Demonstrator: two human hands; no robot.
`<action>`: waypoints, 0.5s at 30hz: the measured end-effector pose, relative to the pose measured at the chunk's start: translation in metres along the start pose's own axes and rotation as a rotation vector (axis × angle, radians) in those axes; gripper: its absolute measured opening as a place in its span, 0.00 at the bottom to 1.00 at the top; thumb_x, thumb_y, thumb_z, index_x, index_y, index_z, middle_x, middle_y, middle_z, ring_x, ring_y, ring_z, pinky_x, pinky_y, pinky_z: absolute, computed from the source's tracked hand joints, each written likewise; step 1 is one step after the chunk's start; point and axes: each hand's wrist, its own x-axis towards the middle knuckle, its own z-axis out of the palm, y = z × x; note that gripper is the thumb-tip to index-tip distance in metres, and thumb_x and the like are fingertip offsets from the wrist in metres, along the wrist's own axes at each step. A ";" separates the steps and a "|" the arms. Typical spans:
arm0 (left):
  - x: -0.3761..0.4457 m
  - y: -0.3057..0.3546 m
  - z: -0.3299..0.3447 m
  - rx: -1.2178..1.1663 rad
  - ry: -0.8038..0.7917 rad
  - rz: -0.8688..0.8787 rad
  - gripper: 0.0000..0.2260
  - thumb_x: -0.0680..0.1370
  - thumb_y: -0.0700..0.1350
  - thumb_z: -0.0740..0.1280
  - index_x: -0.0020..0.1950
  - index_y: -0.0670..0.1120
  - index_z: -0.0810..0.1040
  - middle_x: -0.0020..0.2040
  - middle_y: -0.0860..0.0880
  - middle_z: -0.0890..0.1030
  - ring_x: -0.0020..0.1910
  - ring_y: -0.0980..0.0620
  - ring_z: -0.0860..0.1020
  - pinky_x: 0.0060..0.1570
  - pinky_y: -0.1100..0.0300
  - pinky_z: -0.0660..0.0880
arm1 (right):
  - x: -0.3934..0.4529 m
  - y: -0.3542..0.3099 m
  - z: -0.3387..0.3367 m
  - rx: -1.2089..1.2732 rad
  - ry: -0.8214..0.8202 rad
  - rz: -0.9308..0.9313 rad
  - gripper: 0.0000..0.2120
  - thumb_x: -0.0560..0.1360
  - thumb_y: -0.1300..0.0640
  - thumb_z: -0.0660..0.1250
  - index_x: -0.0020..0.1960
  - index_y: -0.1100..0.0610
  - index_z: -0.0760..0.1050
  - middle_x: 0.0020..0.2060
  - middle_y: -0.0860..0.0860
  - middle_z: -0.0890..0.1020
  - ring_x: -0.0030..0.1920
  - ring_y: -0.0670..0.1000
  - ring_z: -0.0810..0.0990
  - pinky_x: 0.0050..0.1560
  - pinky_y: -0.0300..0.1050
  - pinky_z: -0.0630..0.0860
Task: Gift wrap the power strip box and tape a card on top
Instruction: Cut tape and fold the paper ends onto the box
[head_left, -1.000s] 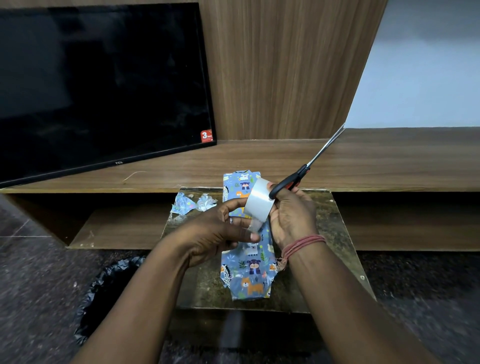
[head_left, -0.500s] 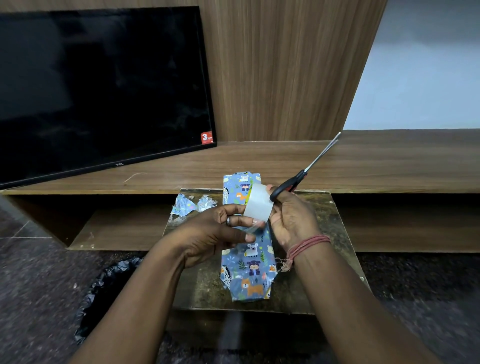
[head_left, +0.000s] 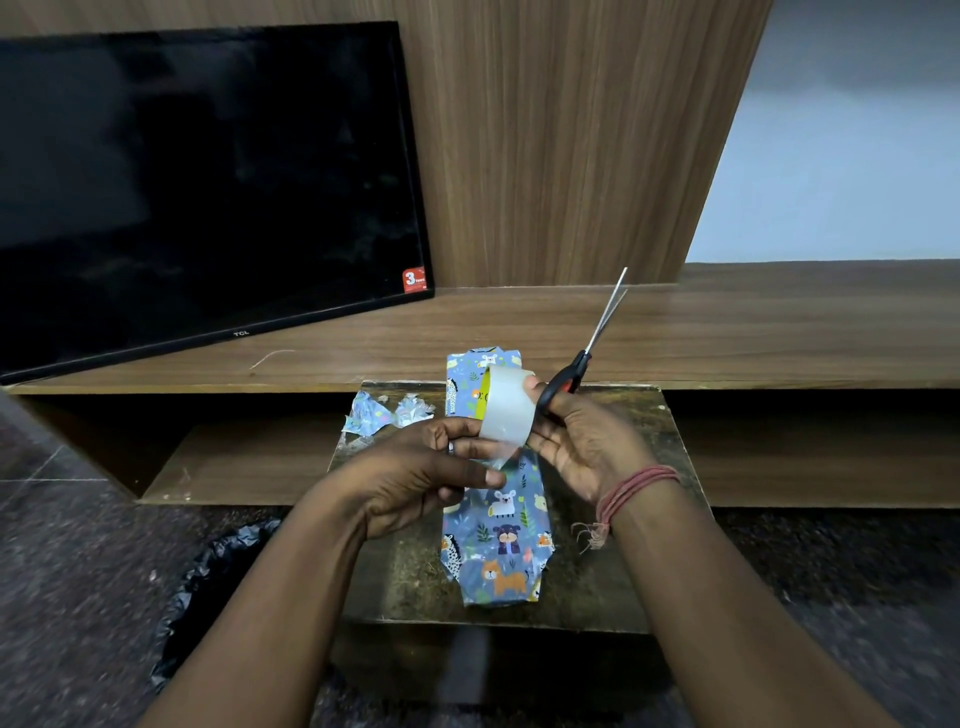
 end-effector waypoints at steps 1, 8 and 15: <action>0.001 -0.001 -0.003 -0.010 -0.010 -0.006 0.27 0.69 0.31 0.75 0.68 0.39 0.76 0.66 0.42 0.81 0.57 0.49 0.76 0.34 0.69 0.67 | -0.001 0.001 0.000 -0.008 -0.004 0.006 0.14 0.74 0.63 0.74 0.58 0.66 0.78 0.42 0.56 0.87 0.40 0.53 0.87 0.44 0.51 0.84; -0.001 0.009 -0.019 -0.093 -0.022 -0.063 0.24 0.70 0.28 0.73 0.66 0.32 0.77 0.65 0.37 0.81 0.44 0.55 0.83 0.27 0.72 0.67 | -0.013 -0.010 -0.007 -0.245 -0.080 0.090 0.29 0.61 0.53 0.80 0.57 0.65 0.78 0.43 0.55 0.85 0.41 0.54 0.87 0.47 0.49 0.84; -0.006 0.056 -0.046 0.110 -0.045 -0.201 0.22 0.69 0.30 0.75 0.62 0.31 0.79 0.68 0.36 0.78 0.41 0.59 0.82 0.21 0.73 0.64 | -0.026 -0.019 -0.012 -0.428 -0.238 0.204 0.32 0.54 0.45 0.80 0.51 0.60 0.77 0.38 0.54 0.75 0.31 0.52 0.83 0.39 0.49 0.84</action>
